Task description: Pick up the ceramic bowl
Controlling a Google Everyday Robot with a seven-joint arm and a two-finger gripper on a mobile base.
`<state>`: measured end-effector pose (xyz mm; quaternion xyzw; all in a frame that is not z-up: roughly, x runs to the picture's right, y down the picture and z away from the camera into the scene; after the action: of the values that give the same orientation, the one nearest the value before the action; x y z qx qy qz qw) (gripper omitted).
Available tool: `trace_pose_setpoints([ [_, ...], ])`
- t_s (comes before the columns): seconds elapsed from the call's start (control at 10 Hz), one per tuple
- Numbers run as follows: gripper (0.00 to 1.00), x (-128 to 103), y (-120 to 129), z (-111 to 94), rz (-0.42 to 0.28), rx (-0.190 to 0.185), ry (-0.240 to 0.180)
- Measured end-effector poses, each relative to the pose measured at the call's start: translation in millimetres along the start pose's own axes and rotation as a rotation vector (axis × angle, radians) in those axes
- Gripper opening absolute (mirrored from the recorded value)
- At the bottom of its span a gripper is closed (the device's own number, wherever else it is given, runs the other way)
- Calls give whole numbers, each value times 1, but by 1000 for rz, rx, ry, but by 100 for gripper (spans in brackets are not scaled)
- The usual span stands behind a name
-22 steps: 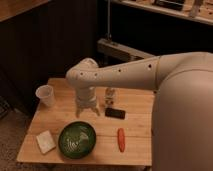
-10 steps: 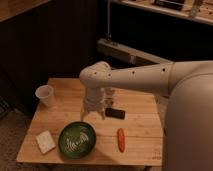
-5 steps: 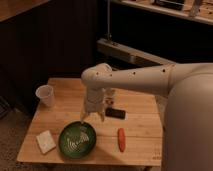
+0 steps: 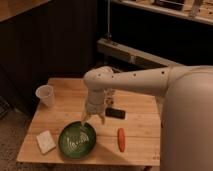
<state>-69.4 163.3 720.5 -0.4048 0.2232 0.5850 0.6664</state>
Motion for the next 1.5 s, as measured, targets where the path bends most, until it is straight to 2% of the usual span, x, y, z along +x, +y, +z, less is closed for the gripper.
trace_pose_setpoints([
  [0.7,65,4,-6,27,0,-2,45],
  [1.5,65,3,-13,56,40,10,77],
])
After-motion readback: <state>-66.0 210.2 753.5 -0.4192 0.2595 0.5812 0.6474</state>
